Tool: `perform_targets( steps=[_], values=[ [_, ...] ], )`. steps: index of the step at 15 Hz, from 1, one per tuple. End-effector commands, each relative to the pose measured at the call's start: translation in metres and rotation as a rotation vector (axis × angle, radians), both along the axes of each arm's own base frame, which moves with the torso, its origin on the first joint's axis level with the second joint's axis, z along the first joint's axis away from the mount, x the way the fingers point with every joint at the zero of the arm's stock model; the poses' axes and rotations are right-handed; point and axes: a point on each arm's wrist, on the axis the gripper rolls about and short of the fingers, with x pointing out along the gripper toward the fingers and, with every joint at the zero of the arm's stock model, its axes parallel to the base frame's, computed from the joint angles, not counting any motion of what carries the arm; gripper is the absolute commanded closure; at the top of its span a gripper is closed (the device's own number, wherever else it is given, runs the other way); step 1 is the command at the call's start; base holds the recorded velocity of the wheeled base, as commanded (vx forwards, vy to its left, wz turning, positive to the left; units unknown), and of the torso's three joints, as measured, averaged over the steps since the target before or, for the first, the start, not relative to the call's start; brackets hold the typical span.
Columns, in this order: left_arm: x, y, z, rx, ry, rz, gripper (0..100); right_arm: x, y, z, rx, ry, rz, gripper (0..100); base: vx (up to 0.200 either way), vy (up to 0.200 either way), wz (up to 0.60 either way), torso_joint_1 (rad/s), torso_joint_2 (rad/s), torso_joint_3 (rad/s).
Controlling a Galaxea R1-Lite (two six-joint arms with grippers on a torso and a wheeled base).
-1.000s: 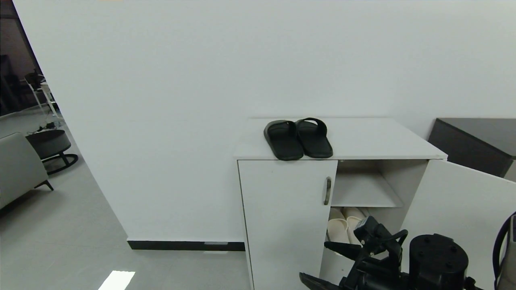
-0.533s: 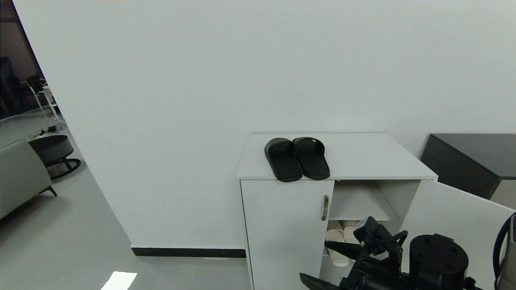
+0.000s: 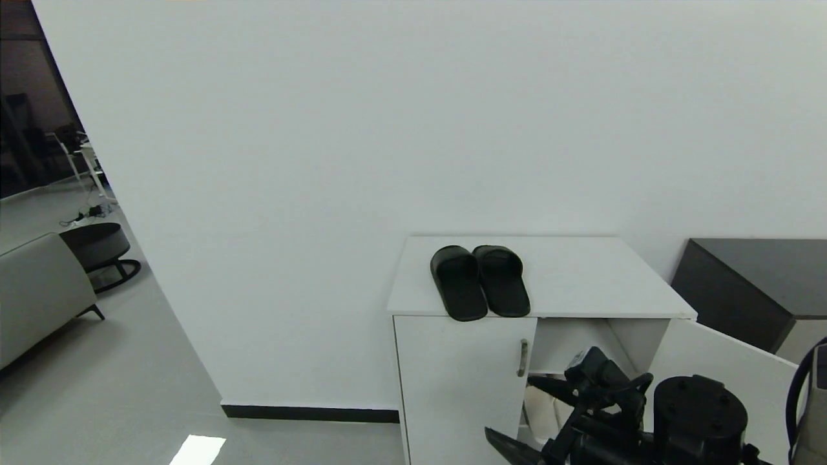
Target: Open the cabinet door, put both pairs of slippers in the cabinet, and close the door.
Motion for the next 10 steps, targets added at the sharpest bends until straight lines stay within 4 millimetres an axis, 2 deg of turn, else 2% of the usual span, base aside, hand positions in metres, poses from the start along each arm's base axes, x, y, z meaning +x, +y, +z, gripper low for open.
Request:
perform_targets(
  steps=[1,3,4,6,7,10],
  values=[
    [0.0,0.0,0.0,-0.001,0.001,0.0,100,0.014,0.007,0.004,-0.028,-0.091,-0.116,0,0.0,0.0,0.0,0.061,-0.09,-0.046],
    [0.0,0.0,0.0,0.001,0.002,-0.001,100,0.031,0.02,0.024,-0.088,-0.075,-0.28,0,0.0,0.0,0.0,0.0,0.0,0.0],
    [0.0,0.0,0.0,0.002,0.001,-0.001,100,0.04,0.03,0.037,-0.089,0.03,-0.349,0,0.0,0.0,0.0,0.0,0.0,0.0],
    [0.0,0.0,0.0,0.001,0.002,-0.001,100,0.051,0.063,0.062,-0.052,0.169,-0.563,0,0.0,0.0,0.0,0.0,0.0,0.0],
    [0.0,0.0,0.0,0.002,0.002,-0.001,100,0.058,0.076,0.062,-0.06,0.188,-0.649,0,0.0,0.0,0.0,0.0,0.0,0.0],
    [0.0,0.0,0.0,0.001,-0.001,-0.001,100,0.073,0.09,0.042,-0.021,0.13,-0.671,0,0.0,0.0,0.0,0.0,0.0,0.0]
  ],
)
